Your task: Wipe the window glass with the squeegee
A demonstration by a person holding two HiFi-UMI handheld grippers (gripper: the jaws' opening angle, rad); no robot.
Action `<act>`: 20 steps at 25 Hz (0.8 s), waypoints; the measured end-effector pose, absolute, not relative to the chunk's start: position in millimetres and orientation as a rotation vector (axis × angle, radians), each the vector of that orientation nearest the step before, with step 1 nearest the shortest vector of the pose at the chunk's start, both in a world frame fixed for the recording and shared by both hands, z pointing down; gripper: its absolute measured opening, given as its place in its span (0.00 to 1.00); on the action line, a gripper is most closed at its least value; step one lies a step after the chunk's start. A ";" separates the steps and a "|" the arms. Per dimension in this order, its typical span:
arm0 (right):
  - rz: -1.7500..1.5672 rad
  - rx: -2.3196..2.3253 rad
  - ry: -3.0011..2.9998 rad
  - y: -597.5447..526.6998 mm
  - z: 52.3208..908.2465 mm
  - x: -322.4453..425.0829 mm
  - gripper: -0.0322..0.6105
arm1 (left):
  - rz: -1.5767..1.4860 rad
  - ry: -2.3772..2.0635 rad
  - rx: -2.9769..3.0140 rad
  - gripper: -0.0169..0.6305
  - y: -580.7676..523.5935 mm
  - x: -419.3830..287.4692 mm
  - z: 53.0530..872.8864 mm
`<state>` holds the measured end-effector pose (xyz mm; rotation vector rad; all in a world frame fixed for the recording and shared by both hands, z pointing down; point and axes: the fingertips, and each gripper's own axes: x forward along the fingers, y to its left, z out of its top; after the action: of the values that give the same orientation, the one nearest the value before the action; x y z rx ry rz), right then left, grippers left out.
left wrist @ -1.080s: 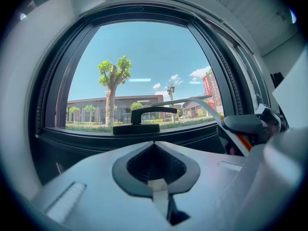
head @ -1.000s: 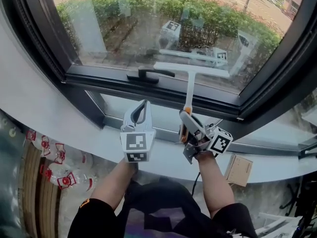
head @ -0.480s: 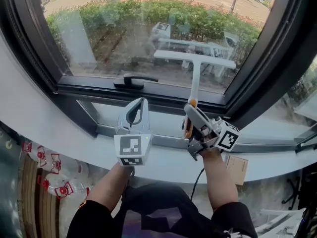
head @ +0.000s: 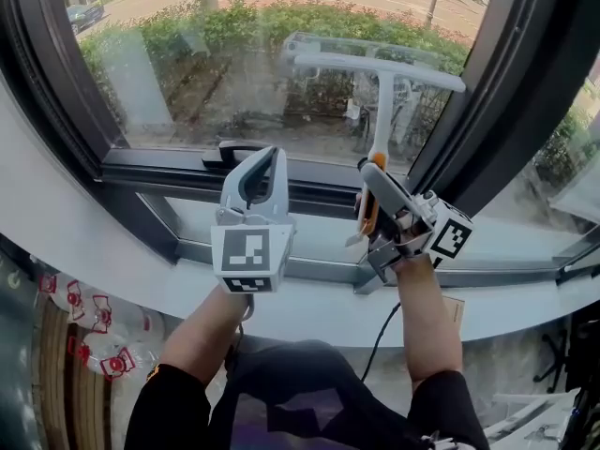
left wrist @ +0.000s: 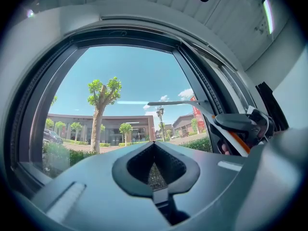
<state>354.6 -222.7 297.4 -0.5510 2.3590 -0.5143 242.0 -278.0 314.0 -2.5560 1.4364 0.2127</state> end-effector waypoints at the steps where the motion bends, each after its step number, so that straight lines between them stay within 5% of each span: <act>1: -0.517 -0.548 2.359 -223.5 297.5 354.9 0.12 | 0.222 1.433 -2.548 0.05 -278.2 243.4 309.0; 20: -0.703 -0.514 2.277 -217.7 366.3 359.2 0.12 | 0.075 1.479 -2.583 0.05 -279.3 252.4 369.1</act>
<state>359.2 -217.7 366.3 -0.5135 2.2770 -0.7032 252.4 -279.3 369.1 -2.5826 1.4792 0.0748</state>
